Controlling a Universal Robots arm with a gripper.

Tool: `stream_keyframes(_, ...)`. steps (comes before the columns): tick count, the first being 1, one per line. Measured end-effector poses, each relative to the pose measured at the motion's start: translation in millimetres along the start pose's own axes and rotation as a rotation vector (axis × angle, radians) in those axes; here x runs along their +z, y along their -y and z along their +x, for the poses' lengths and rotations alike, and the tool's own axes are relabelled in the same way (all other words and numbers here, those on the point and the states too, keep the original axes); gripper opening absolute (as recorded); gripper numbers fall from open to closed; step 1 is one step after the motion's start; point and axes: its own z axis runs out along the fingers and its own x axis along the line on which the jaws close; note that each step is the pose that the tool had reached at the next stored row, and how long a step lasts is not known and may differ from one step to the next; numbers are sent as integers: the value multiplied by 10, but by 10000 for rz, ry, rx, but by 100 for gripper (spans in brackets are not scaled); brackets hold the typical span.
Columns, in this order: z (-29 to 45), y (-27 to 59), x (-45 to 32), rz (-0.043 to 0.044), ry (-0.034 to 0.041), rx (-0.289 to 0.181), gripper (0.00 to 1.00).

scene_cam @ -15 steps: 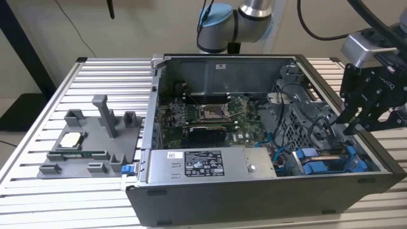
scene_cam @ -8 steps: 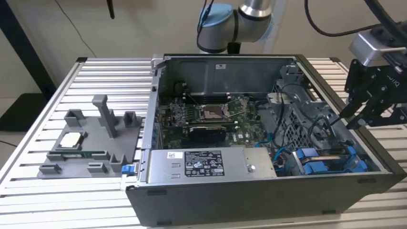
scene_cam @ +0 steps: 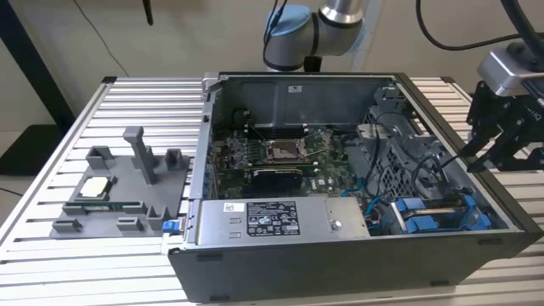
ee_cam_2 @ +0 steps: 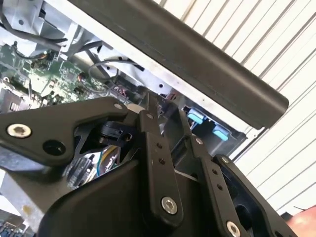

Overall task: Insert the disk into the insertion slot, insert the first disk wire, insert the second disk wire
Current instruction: 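Insert the second disk wire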

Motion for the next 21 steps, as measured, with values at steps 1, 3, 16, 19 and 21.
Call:
stream_keyframes(1, 15, 7, 12, 0, 24, 3, 33)
stream_keyframes(3, 42, 20, 30, 2, 68, 11, 33)
stream_keyframes(16, 139, 60, 23, -206, 412, 75, 33)
stream_keyframes(19, 156, 63, 18, -259, 452, 93, 33)
stream_keyframes(21, 164, 65, 17, -270, 506, 101, 33)
